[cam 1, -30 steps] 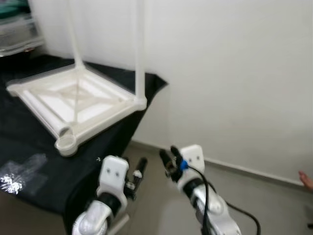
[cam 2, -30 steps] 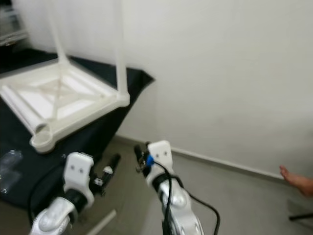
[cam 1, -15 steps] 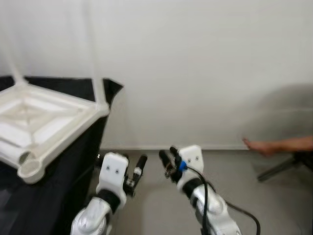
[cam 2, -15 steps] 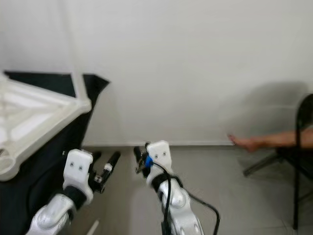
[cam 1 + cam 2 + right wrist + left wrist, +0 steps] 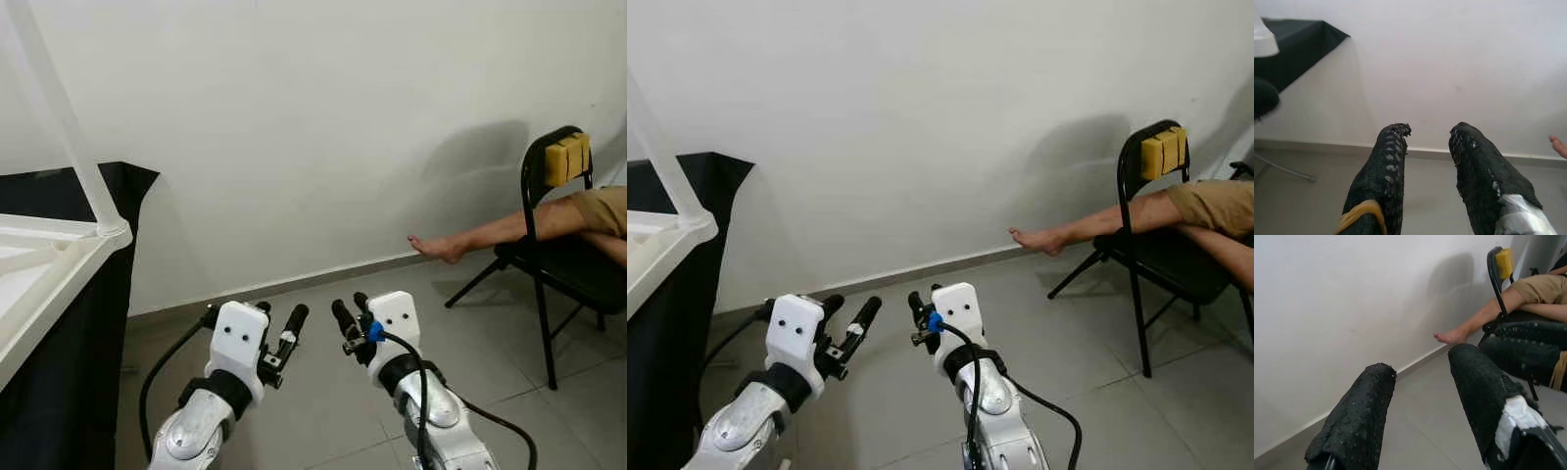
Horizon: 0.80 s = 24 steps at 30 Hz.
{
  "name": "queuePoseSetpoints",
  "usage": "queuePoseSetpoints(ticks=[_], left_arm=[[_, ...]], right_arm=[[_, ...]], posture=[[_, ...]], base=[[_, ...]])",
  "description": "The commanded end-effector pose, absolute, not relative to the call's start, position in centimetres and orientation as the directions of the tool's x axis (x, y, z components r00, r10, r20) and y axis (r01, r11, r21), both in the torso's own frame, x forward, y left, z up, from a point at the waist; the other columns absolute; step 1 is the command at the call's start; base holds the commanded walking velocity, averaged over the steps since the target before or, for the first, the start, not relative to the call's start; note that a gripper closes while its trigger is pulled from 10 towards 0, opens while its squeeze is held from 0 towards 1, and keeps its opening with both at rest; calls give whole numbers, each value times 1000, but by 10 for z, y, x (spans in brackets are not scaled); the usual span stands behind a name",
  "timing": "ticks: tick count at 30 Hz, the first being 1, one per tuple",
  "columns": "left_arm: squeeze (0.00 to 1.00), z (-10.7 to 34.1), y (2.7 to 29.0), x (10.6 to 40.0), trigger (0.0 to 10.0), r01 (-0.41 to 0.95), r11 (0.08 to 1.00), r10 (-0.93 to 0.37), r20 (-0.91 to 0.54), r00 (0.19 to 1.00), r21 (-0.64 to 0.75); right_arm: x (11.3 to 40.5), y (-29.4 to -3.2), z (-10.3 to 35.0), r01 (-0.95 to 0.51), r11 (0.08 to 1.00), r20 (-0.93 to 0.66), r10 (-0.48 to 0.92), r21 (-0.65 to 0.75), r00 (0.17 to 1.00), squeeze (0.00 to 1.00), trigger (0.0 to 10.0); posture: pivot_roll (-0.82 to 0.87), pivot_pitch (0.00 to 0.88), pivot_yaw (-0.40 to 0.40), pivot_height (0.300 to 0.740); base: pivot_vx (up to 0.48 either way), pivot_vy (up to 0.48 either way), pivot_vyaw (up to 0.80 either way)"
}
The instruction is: Building children table
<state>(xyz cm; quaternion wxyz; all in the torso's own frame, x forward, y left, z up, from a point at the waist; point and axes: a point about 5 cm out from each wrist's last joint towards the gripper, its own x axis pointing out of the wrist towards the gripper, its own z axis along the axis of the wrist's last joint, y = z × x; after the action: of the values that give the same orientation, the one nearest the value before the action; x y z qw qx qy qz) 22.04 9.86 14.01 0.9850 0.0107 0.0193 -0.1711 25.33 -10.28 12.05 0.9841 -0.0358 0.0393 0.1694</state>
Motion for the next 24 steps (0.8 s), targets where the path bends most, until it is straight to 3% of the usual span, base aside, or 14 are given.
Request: queuePoseSetpoints(ticks=[1, 7, 17, 24], left_arm=[[0, 134, 104, 221, 10000, 312, 950, -310, -62, 949, 13], [0, 135, 106, 221, 10000, 304, 953, -302, -59, 951, 15], [0, 139, 103, 222, 10000, 315, 949, -314, -43, 949, 22], [0, 142, 102, 222, 10000, 332, 943, -332, -29, 943, 15]], right_arm=[[252, -99, 120, -349, 935, -91, 343, -59, 935, 0, 10000], [252, -99, 118, -351, 934, -98, 345, -58, 934, 0, 10000], [253, -102, 120, -324, 944, -86, 318, -66, 944, 0, 10000], [257, -119, 130, -186, 977, -19, 185, -107, 983, 0, 10000]], posture=[[51, 16, -18, 740], [51, 12, -19, 740], [54, 22, -22, 740], [55, 25, -19, 740]], base=[[0, 0, 0], [0, 186, 0], [0, 0, 0], [0, 0, 0]])
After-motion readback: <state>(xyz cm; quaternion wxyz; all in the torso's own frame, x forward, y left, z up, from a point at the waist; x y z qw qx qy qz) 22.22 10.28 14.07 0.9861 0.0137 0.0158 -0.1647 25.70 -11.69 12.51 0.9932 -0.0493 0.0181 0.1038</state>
